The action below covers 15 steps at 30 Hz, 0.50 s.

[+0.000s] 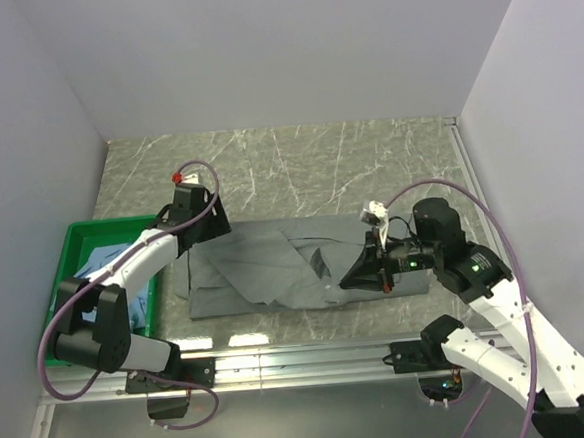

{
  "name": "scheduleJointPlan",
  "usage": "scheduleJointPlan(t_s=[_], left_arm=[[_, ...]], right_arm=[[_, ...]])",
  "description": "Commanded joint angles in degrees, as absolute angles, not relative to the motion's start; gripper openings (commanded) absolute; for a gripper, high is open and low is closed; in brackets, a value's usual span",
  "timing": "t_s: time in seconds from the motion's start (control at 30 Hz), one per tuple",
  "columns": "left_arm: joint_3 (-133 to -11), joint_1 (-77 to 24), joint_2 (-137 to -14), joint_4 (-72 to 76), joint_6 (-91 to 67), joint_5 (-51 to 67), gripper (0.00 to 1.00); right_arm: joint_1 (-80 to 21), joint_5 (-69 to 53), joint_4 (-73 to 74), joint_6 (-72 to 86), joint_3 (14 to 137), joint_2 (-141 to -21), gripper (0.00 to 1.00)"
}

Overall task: Fold and stack the long sleeve shirts
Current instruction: Fold the shirt

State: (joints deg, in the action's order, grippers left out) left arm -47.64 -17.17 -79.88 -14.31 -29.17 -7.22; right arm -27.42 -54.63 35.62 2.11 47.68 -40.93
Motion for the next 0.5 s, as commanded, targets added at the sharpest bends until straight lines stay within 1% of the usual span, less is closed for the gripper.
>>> scheduleJointPlan(t_s=[0.0, 0.07, 0.1, 0.13, 0.33, 0.47], left_arm=[[-51.67, -16.96, -82.07, -13.44, -32.07, -5.36, 0.74], [-52.82, -16.88, -83.84, -13.45, -33.74, -5.62, 0.7], [-54.13, -16.88, -85.94, -13.53, -34.27, -5.62, 0.65], [-54.84, -16.79, -87.09, -13.54, -35.15, -5.71, 0.63], [-62.75, -15.47, -98.86, -15.64, -36.56, -6.85, 0.56], [-65.91, -14.59, -104.58, -15.65, -36.91, -7.29, 0.51]], right_arm=[[-30.93, -53.53, 29.8, 4.39, 51.32, -43.24, 0.0], [-33.13, -52.83, 29.01, 4.57, 52.29, -44.82, 0.0], [-33.66, -51.78, 28.83, 4.57, 52.64, -45.17, 0.0], [-35.05, -51.33, 28.83, 4.4, 53.43, -46.05, 0.0], [-40.33, -48.52, 27.16, 5.36, 56.86, -49.12, 0.0], [-46.3, -46.5, 24.88, 6.59, 58.97, -51.59, 0.0]])
